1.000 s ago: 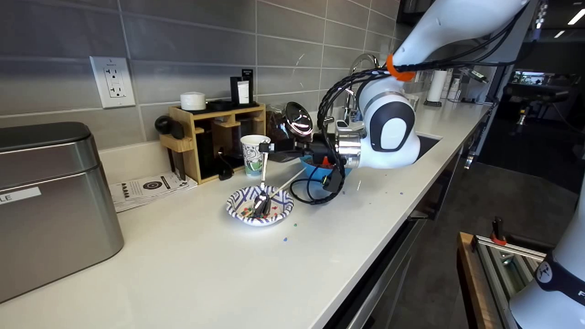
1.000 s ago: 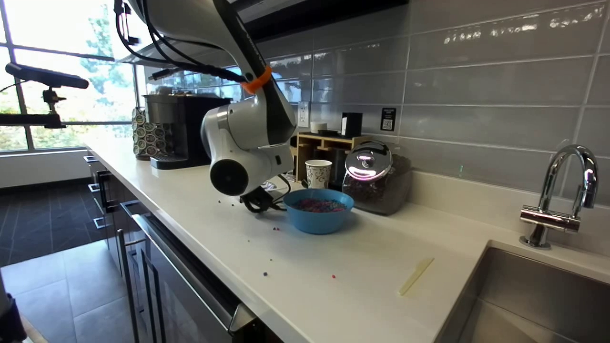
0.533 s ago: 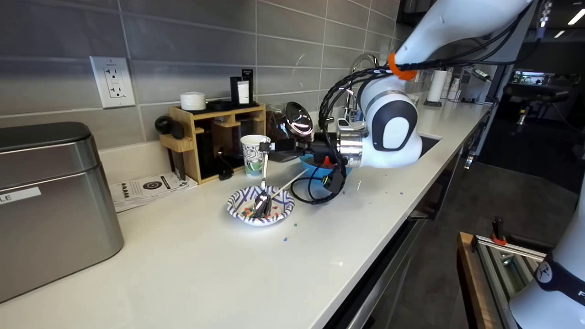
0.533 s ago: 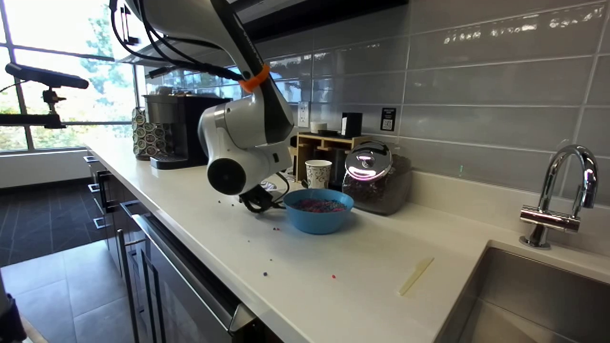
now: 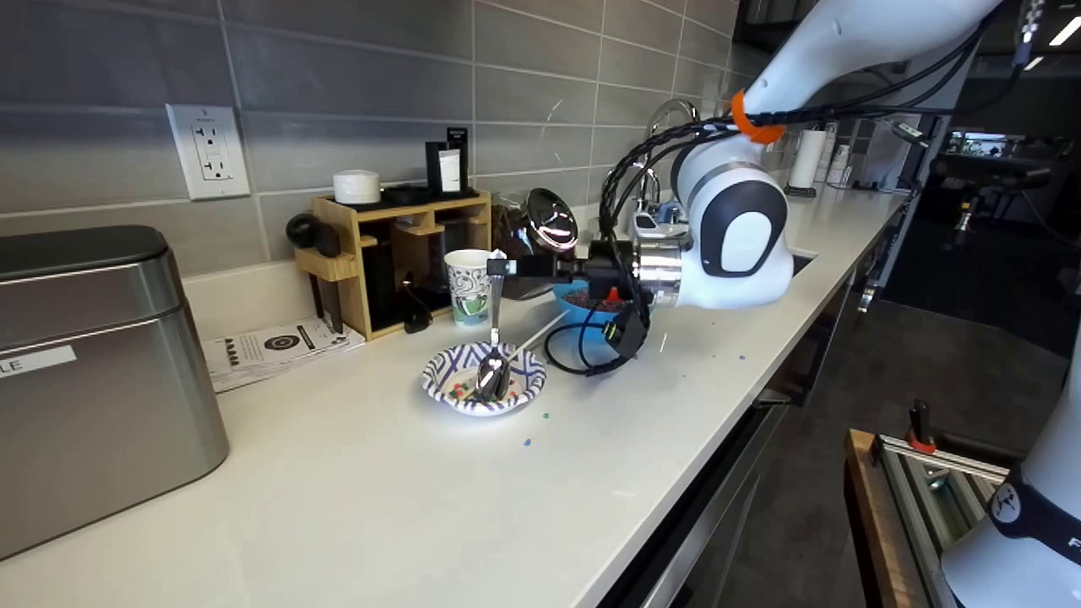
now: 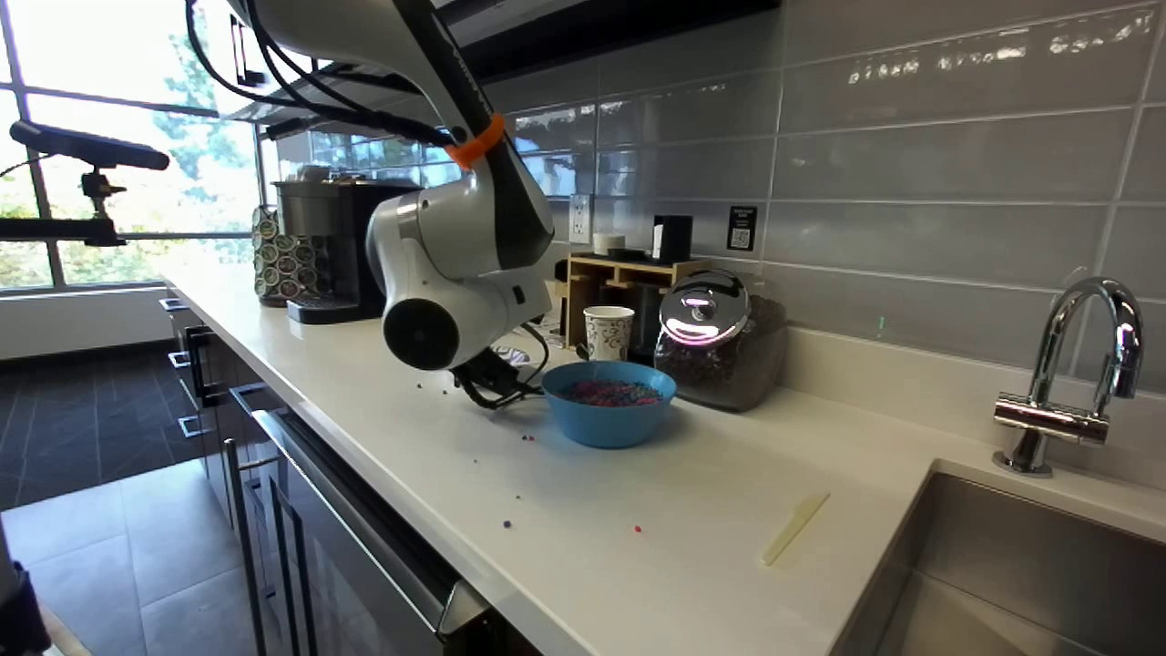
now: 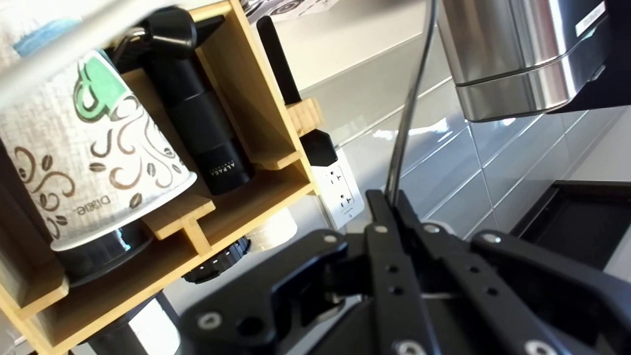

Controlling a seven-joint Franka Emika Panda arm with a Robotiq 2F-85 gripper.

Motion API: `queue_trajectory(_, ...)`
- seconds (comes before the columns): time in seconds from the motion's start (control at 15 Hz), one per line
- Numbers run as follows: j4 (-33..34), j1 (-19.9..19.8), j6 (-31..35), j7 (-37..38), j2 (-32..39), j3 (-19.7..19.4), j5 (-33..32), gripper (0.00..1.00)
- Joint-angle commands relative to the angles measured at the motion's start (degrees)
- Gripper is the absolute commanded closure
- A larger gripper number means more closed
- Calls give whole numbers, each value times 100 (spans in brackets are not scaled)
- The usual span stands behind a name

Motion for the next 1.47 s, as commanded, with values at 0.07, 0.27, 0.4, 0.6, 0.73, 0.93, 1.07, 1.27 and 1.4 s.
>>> queue_trajectory(0.07,-380,-58,-249,-277,-397,37,11,100)
queue_trajectory(0.27,-496,-84,-371,-371,-550,44,12,100)
queue_trajectory(0.4,-568,-113,-456,-431,-649,34,13,100)
queue_trajectory(0.6,-681,-193,-557,-547,-831,0,14,100)
queue_trajectory(0.73,-777,-296,-655,-504,-1007,-56,15,100)
queue_trajectory(0.93,-1043,-539,-852,-535,-1472,-189,16,100)
queue_trajectory(1.07,-1247,-788,-992,-618,-1848,-338,19,100)
queue_trajectory(1.27,-947,-824,-995,-494,-1878,-751,19,100)
queue_trajectory(1.4,-900,-789,-945,-468,-1999,-935,19,100)
